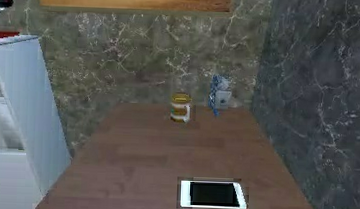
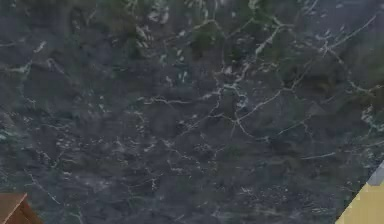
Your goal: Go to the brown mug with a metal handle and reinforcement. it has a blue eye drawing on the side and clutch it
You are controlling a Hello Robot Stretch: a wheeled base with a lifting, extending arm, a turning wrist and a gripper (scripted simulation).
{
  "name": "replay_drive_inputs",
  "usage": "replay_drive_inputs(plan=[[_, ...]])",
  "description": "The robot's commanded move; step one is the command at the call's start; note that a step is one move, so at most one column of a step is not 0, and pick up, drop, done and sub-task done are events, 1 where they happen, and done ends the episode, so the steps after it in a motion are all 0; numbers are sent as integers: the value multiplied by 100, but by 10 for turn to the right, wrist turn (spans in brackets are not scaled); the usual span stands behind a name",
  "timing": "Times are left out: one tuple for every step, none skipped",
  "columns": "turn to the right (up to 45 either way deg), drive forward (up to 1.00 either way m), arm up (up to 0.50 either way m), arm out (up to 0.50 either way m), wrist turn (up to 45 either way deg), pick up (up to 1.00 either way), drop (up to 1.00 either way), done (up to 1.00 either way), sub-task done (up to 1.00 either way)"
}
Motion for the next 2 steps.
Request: replay_drive_inputs(plan=[[-450, 0, 0, 0, 0, 0, 0, 0, 0], [-390, 0, 0, 0, 0, 0, 0, 0, 0]])
